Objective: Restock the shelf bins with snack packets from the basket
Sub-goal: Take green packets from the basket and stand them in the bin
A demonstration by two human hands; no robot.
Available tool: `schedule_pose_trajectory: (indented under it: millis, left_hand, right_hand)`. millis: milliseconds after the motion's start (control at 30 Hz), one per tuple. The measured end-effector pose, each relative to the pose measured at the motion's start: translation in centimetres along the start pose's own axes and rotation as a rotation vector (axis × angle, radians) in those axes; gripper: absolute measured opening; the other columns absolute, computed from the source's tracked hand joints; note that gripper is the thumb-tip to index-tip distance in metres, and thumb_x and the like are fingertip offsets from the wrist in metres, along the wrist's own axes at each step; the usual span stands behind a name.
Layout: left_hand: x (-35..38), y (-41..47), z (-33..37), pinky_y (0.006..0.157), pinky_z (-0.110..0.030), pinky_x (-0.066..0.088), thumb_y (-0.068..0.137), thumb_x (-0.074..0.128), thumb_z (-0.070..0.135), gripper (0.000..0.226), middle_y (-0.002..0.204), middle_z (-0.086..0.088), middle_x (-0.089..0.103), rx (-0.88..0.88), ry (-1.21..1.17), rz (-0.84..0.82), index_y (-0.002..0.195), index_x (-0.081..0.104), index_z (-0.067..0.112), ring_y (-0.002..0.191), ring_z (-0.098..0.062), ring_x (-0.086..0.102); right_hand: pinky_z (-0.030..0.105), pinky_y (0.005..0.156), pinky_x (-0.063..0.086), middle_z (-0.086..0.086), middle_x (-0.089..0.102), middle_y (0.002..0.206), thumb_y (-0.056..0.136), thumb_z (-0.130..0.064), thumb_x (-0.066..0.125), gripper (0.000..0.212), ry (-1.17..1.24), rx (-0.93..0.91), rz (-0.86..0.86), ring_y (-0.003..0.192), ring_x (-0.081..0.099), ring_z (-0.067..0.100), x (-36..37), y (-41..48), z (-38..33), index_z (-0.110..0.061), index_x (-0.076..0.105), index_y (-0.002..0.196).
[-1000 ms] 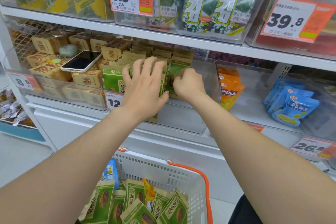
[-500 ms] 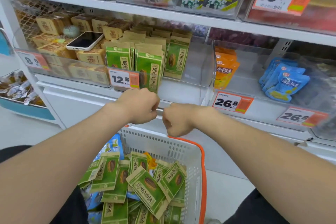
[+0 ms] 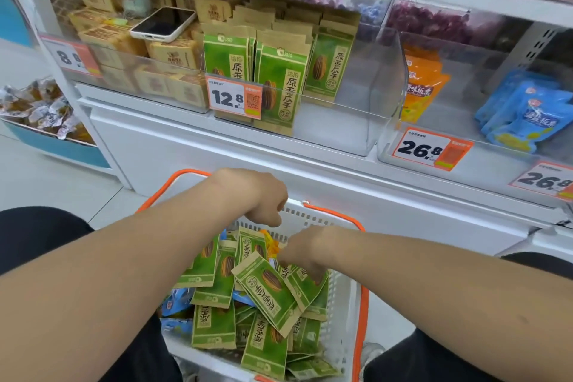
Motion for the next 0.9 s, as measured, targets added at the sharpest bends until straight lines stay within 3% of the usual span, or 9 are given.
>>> schedule_pose_trajectory:
  millis: [100, 167, 333, 400, 600, 667, 767, 900]
  left_hand:
    - [0.0, 0.5, 0.4, 0.079, -0.037, 0.047, 0.102, 0.052, 0.044, 0.028, 0.136, -0.011, 0.064, 0.016, 0.005, 0.012, 0.111, 0.059, 0.018, 0.089, -0.028, 0.056]
    - [-0.2, 0.4, 0.6, 0.08, -0.037, 0.049, 0.103, 0.051, 0.042, 0.039, 0.135, -0.01, 0.063, 0.013, 0.016, 0.008, 0.129, 0.064, 0.015, 0.093, -0.028, 0.06]
    - [-0.6, 0.3, 1.1, 0.074, -0.034, 0.045, 0.104, 0.051, 0.039, 0.042, 0.135, -0.01, 0.063, 0.027, 0.01, 0.013, 0.136, 0.064, 0.016, 0.087, -0.026, 0.053]
    - [-0.6, 0.5, 1.4, 0.075, -0.035, 0.046, 0.104, 0.051, 0.039, 0.041, 0.135, -0.009, 0.063, 0.033, 0.003, 0.018, 0.135, 0.064, 0.015, 0.088, -0.025, 0.053]
    - [0.0, 1.1, 1.9, 0.071, -0.033, 0.045, 0.105, 0.048, 0.029, 0.03, 0.134, -0.011, 0.064, 0.032, 0.028, 0.001, 0.126, 0.064, 0.016, 0.084, -0.027, 0.052]
    - [0.3, 1.2, 1.9, 0.074, -0.035, 0.046, 0.105, 0.046, 0.021, 0.032, 0.133, -0.01, 0.064, 0.027, 0.022, -0.016, 0.131, 0.064, 0.015, 0.086, -0.027, 0.052]
    - [0.1, 1.0, 1.6, 0.076, -0.035, 0.046, 0.101, 0.043, 0.006, 0.031, 0.128, -0.008, 0.061, -0.02, -0.001, -0.033, 0.125, 0.062, 0.013, 0.089, -0.027, 0.05]
    - [-1.1, 0.5, 1.0, 0.078, -0.035, 0.046, 0.1, 0.045, 0.003, 0.047, 0.14, -0.013, 0.059, -0.099, -0.063, -0.016, 0.145, 0.054, 0.012, 0.095, -0.027, 0.053]
  right_hand:
    - [0.04, 0.067, 0.052, 0.013, 0.059, 0.128, 0.094, -0.009, 0.071, 0.076, 0.066, -0.024, 0.019, 0.098, 0.061, 0.03, 1.1, 0.8, -0.7, -0.018, 0.029, 0.157]
    - [0.04, 0.066, 0.051, 0.013, 0.062, 0.112, 0.092, -0.008, 0.072, 0.076, 0.053, -0.029, 0.058, 0.092, 0.062, 0.03, 1.9, 1.7, -1.2, -0.016, 0.029, 0.155]
    - [0.043, 0.075, 0.061, 0.004, 0.066, 0.1, 0.093, -0.012, 0.073, 0.029, -0.093, -0.017, 0.074, 0.089, 0.066, 0.027, 4.2, 2.9, -1.9, -0.015, 0.063, 0.12]
    - [0.045, 0.077, 0.061, 0.005, 0.066, 0.098, 0.093, -0.016, 0.074, 0.022, -0.165, -0.024, 0.079, 0.089, 0.066, 0.028, 4.8, 3.1, -2.0, -0.016, 0.067, 0.114]
    - [0.046, 0.079, 0.059, 0.007, 0.065, 0.11, 0.093, -0.019, 0.075, 0.028, -0.299, -0.149, 0.166, 0.098, 0.066, 0.032, 4.9, 3.6, -2.3, -0.014, 0.071, 0.12]
    - [0.043, 0.077, 0.06, 0.004, 0.066, 0.104, 0.093, -0.018, 0.075, 0.028, -0.201, -0.166, 0.154, 0.094, 0.067, 0.028, 4.4, 2.9, -1.9, -0.014, 0.069, 0.12]
    - [0.037, 0.073, 0.053, 0.001, 0.061, 0.096, 0.096, -0.016, 0.069, 0.026, 0.135, -0.086, 0.189, 0.087, 0.061, 0.022, 2.7, 1.2, 0.1, -0.013, 0.059, 0.12]
    - [0.047, 0.076, 0.053, 0.006, 0.057, 0.09, 0.098, -0.014, 0.051, 0.02, 0.53, 0.053, 0.449, 0.084, 0.059, 0.033, -1.2, -0.9, 3.9, -0.014, 0.043, 0.116]
Point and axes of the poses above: each hand's wrist, its own y-axis towards the middle knuckle, its own x-axis out of the palm, z = x × y, the point moved 6 cm from there along y, towards the middle knuckle
